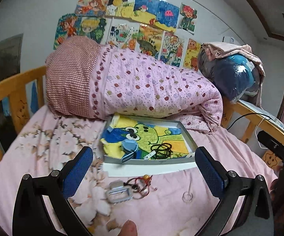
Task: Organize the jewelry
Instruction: 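Move both grippers toward the silver buckle clip and silver rings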
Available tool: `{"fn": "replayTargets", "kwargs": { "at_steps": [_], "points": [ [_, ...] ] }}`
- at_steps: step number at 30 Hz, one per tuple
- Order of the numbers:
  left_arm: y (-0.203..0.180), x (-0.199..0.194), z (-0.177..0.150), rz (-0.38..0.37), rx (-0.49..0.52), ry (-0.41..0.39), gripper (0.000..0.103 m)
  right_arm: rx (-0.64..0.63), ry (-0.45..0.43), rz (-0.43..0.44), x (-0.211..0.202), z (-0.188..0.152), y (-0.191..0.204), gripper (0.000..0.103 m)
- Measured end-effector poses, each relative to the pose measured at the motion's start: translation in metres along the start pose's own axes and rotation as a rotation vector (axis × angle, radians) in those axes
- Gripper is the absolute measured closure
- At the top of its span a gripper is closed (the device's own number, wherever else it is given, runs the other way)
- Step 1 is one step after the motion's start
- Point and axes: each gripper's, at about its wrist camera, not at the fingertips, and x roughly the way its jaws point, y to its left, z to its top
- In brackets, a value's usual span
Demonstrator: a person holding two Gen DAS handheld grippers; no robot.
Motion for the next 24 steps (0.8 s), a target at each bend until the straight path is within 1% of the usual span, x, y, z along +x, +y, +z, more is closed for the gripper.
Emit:
{"fn": "replayTargets", "kwargs": {
  "at_steps": [3,6,9,13,16,18,21,24],
  "points": [
    [0.002,-0.017,-0.011,0.021,0.028,0.000,0.002,-0.013,0.018,0.012,-0.012,-0.010,0.007,0.000],
    [0.003,-0.031,-0.026,0.033,0.056,0.013,0.002,-0.040,0.055,0.021,-0.021,-0.023,0.014,0.000],
    [0.005,-0.039,-0.042,0.047,0.078,0.045,0.002,-0.049,0.089,0.028,-0.025,-0.036,0.017,0.000],
    [0.008,-0.046,-0.060,0.055,0.072,0.078,0.002,-0.047,0.148,0.023,-0.027,-0.056,0.019,0.000],
    [0.008,-0.045,-0.072,0.068,0.085,0.101,0.002,-0.063,0.197,0.014,-0.022,-0.070,0.022,0.000],
    [0.009,-0.040,-0.080,0.075,0.093,0.132,0.002,-0.069,0.235,0.011,-0.015,-0.079,0.023,0.000],
    [0.012,-0.028,-0.092,0.066,0.103,0.186,0.002,-0.076,0.292,0.001,0.000,-0.092,0.024,0.000],
    [0.018,-0.013,-0.102,0.060,0.116,0.230,0.002,-0.076,0.346,0.009,0.018,-0.104,0.022,0.000]
  ]
}}
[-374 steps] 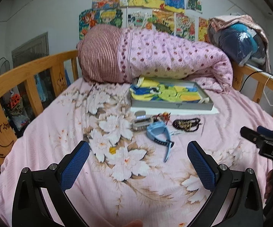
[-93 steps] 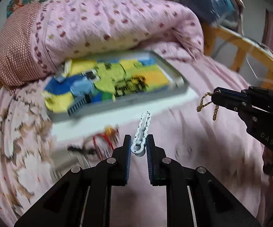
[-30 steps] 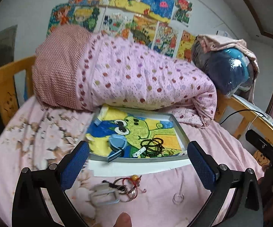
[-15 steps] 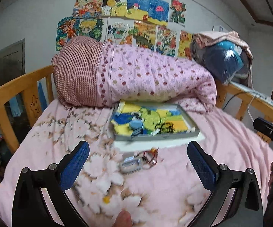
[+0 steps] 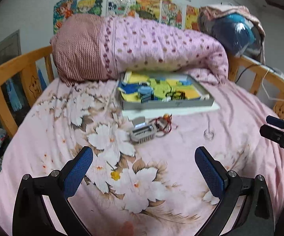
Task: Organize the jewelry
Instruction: 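Move both grippers toward the silver buckle clip and silver rings, then grasp the silver buckle clip with the left gripper while the right gripper grasps the silver rings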
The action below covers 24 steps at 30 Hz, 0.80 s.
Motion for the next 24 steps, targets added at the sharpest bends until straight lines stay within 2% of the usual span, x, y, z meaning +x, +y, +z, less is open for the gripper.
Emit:
{"fn": "replayTargets", "kwargs": {
  "at_steps": [6,12,16,21,24],
  "points": [
    [0.012,0.034,-0.010,-0.020,-0.013,0.074,0.002,-0.037,0.092,0.025,0.045,-0.010,-0.001,0.000],
    [0.020,0.064,-0.012,-0.029,0.005,0.114,0.002,-0.055,0.153,0.054,0.089,-0.010,-0.006,0.000],
    [0.027,0.085,-0.007,-0.049,0.014,0.136,0.002,-0.065,0.166,0.069,0.110,-0.007,-0.008,0.000],
    [0.033,0.108,0.005,-0.074,0.051,0.137,0.002,-0.088,0.174,0.038,0.130,-0.005,-0.011,0.000],
    [0.034,0.119,0.009,-0.080,0.086,0.137,0.002,-0.074,0.182,0.022,0.140,-0.006,-0.016,0.008]
  ]
}}
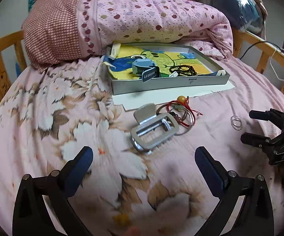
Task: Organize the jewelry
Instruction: 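Grasp the silver buckle clip with the left gripper while the right gripper grasps the silver rings, then carry the silver buckle clip and silver rings over the grey tray with both grippers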
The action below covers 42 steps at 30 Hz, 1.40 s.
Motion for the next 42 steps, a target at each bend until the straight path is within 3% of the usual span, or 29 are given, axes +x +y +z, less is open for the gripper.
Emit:
{"fn": "replayTargets", "kwargs": {
  "at_steps": [4,9,17,21,27,30,42],
  "points": [
    [0.002,0.015,0.005,-0.013,0.050,0.007,0.002,0.038,0.036,0.004,0.015,0.000,-0.006,0.021],
    [-0.001,0.029,0.013,-0.031,0.112,-0.003,0.002,0.022,0.029,-0.006,0.016,-0.001,-0.002,0.029],
    [0.002,0.049,0.021,-0.073,0.116,0.038,0.002,-0.035,0.027,0.027,0.019,0.000,0.012,0.043],
    [0.001,0.051,0.023,-0.087,0.111,0.055,0.015,-0.011,0.022,0.041,0.018,0.000,0.008,0.056],
    [-0.006,0.053,0.021,-0.101,0.121,0.097,0.049,-0.033,0.024,0.057,0.018,0.000,0.014,0.061],
    [-0.011,0.049,0.019,-0.091,0.129,0.098,0.051,-0.058,0.033,0.080,0.020,-0.002,0.021,0.072],
    [-0.043,0.030,0.005,-0.052,0.148,0.120,0.052,-0.046,0.027,0.135,0.012,-0.007,0.026,0.074]
  ]
}}
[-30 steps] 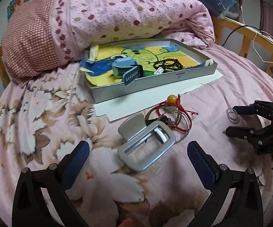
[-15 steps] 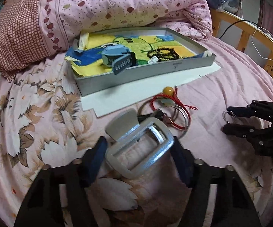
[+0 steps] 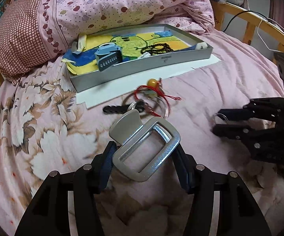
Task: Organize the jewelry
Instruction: 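Carry the silver buckle clip and silver rings over the grey tray with both grippers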
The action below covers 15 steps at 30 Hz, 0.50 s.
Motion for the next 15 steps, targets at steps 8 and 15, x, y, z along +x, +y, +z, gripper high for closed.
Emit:
{"fn": "replayTargets", "kwargs": {
  "at_steps": [8,15],
  "points": [
    [-0.013,-0.015,0.004,0.028,-0.040,-0.025,0.052,0.054,-0.067,0.010,-0.025,0.008,-0.006,0.074],
    [-0.016,-0.026,0.039,0.036,-0.106,-0.075,0.052,0.055,-0.197,-0.022,-0.061,0.038,-0.027,0.074]
  ]
}}
